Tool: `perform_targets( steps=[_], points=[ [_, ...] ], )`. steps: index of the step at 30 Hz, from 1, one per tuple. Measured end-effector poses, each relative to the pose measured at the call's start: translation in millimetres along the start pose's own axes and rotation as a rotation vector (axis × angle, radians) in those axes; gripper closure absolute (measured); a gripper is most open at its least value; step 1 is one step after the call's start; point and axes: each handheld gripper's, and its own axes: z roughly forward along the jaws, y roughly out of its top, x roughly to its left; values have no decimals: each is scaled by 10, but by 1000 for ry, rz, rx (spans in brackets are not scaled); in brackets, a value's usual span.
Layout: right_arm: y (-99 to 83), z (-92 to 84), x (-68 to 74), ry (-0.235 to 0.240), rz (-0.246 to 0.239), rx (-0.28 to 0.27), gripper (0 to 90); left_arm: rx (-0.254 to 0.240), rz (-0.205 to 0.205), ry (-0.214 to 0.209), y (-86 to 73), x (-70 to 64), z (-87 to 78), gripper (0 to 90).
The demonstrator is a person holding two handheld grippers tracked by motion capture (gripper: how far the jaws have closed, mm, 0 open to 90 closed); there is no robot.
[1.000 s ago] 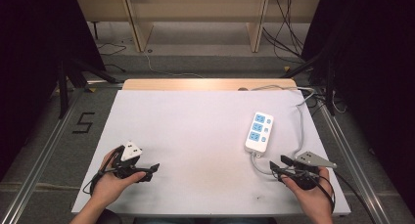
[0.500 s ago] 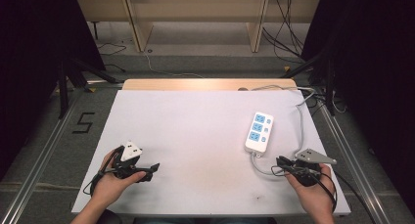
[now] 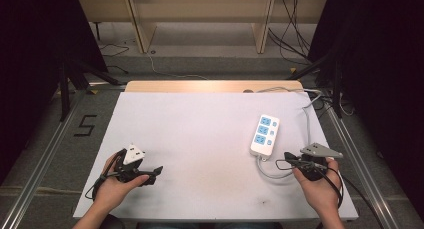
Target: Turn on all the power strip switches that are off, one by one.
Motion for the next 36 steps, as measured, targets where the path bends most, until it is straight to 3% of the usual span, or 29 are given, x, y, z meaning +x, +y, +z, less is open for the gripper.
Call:
perform_targets(
  steps=[16, 36],
  points=[
    [200, 168, -29, -5, 3, 20, 900, 5, -5, 2, -2, 6, 3, 180],
    [295, 289, -3, 3, -8, 53, 900, 2, -12, 17, -4, 25, 6, 186]
  ],
)
